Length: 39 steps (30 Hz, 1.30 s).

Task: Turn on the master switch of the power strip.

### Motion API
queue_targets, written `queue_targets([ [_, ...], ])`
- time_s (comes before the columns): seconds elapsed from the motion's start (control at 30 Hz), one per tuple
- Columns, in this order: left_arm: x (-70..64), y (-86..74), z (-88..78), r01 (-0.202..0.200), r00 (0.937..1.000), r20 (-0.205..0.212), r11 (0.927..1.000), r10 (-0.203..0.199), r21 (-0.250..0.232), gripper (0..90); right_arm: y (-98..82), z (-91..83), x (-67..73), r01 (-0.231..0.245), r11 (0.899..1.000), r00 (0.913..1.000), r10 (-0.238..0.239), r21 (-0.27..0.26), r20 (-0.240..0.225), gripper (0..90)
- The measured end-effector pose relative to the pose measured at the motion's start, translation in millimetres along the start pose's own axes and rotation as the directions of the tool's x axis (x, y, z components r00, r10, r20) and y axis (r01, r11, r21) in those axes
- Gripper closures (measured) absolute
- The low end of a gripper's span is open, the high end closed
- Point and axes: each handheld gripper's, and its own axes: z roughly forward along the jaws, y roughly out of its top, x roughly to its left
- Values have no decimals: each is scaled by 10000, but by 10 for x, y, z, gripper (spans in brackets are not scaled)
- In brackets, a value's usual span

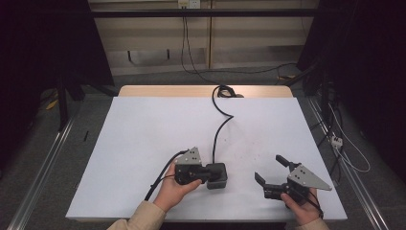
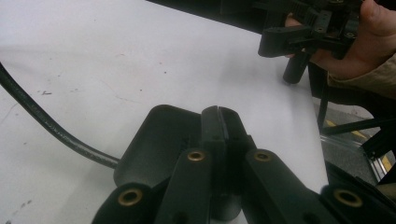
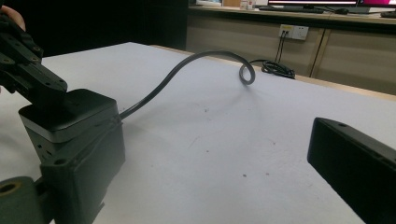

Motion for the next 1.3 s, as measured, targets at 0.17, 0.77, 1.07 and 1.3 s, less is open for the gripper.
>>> queue_targets([
  [0.17, -3, -3, -6, -32, 10000, 79, 10000, 32, 17, 900, 0, 1, 6, 2, 10000, 10000, -2, 2, 6, 35],
  [0.77, -55, 28, -5, -390, 9990, -230, 9988, 396, 291, 900, 0, 14, 23, 32, 10000, 10000, -32, -5, 30, 35],
  [1.07, -32, 14, -13, -331, 9988, -340, 9991, 339, 247, 900, -2, 4, 11, 45, 10000, 10000, -44, -37, 67, 35],
  [1.3, -33, 13, -15, -266, 9989, -392, 9994, 274, 204, 900, 1, 7, 11, 57, 10000, 10000, -57, -27, 69, 35],
])
